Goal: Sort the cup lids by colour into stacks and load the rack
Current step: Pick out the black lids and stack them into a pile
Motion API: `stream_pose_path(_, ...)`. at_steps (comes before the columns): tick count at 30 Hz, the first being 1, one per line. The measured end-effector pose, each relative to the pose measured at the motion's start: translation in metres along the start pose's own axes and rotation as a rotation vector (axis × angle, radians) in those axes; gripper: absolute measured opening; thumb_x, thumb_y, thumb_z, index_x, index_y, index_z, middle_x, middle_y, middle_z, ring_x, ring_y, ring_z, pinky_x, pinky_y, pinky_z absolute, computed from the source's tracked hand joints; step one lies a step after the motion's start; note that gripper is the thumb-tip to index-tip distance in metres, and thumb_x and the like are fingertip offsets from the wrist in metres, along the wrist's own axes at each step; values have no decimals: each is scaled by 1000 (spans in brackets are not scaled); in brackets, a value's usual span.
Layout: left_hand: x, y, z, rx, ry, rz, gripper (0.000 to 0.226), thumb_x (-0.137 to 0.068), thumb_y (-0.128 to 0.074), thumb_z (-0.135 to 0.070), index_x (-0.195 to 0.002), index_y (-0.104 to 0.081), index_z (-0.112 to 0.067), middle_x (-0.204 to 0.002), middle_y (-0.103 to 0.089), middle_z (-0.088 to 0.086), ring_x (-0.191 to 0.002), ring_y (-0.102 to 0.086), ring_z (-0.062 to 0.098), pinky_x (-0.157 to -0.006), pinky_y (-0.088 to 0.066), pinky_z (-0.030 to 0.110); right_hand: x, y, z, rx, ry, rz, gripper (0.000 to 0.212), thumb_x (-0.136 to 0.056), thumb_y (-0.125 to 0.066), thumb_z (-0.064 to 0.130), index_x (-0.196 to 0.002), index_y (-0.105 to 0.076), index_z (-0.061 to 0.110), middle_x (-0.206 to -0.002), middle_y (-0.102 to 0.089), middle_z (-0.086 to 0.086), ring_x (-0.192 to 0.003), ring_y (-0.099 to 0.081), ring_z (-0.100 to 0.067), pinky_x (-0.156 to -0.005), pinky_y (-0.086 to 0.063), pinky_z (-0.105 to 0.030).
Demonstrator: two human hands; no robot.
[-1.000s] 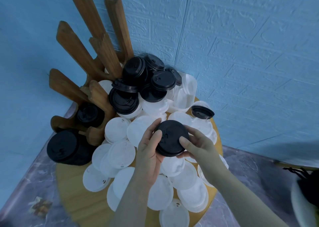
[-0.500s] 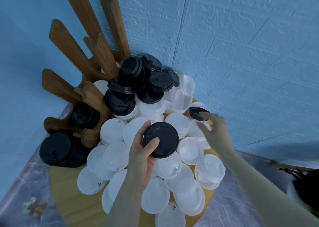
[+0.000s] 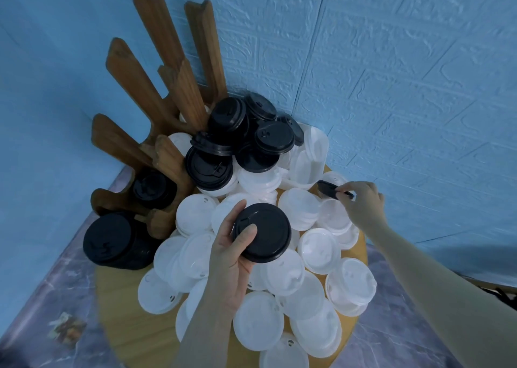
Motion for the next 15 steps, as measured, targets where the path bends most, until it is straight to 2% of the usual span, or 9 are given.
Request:
stream_pose_path(2,1,-2,-2,-3,0,7,72,-62,-83,-16,-130,-63,-19,-130,-64,13,-118,-64,31,-79,-60,36,7,13,4,-137,-43,-37,13,-89,-61,13,-93,-70,22,-95,-67,1,-110,-55,-26,-98,-37,-40)
stream_pose_path(3,1,-2,-3,0,0,9,73,-60,-83,-18,-130,-63,-19,-130,-65,13,-118,-64,31,-78,-60,36,14,21,7,-238,-69,-64,12,-89,-61,11,-90,-69,21,-90,-67,2,-102,-60,-25,-92,-43,-39)
stream_pose_path(6,2,-4,-3,17,-1,-1,66,-66,-81,-15,-130,-63,-19,-131,-64,12,-118,-64,30,-78,-60,36,43,47,18,-627,-183,-145,11,-89,-60,5,-91,-69,12,-79,-68,2,-77,-64,-12,-69,-47,-21)
stream_pose_path(7,2,-5,-3,19,-2,-11,62,-71,-78,-13,-130,-62,-18,-132,-63,12,-118,-64,30,-78,-60,36,54,50,22,-787,-239,-115,11,-90,-61,5,-93,-68,13,-78,-67,4,-70,-62,-6,-65,-45,-19)
stream_pose_path(9,3,-8,-2,25,-9,-27,59,-75,-77,-13,-132,-61,-18,-133,-63,13,-120,-63,30,-81,-61,38,76,42,40,-1220,-327,102,15,-84,-68,12,-98,-66,16,-79,-65,5,-65,-58,-4,-63,-45,-20)
stream_pose_path(11,4,-12,-2,34,-18,-38,57,-79,-74,-20,-133,-59,-17,-133,-63,14,-121,-62,31,-88,-60,43,96,31,64,-1546,-381,362,43,-64,-80,22,-104,-66,14,-78,-66,3,-60,-58,-6,-55,-50,-20)
stream_pose_path(12,5,-14,-3,40,-17,-40,54,-81,-68,-24,-134,-57,-16,-132,-64,14,-120,-63,30,-92,-58,46,104,27,74,-1596,-391,444,50,-60,-82,22,-106,-66,12,-78,-67,1,-57,-59,-7,-51,-50,-20)
stream_pose_path(13,6,-16,-3,36,-17,-37,53,-84,-64,-27,-136,-56,-15,-132,-64,13,-118,-64,29,-93,-57,48,112,24,83,-1588,-391,499,44,-66,-80,20,-107,-66,10,-79,-67,-2,-56,-59,-9,-48,-50,-19)
stream_pose_path(15,7,-19,-4,1,-16,-20,53,-90,-64,-35,-138,-54,-15,-133,-64,12,-119,-64,29,-90,-58,50,124,18,94,-1459,-376,516,22,-86,-61,10,-107,-66,6,-80,-66,-6,-58,-58,-12,-48,-48,-20)
Point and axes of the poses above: each hand's wrist, its own x-axis away from the middle knuckle, its own y-axis out of the back of the hand, z = x × y, the point moved 6 cm from there along -x, towards the middle knuckle
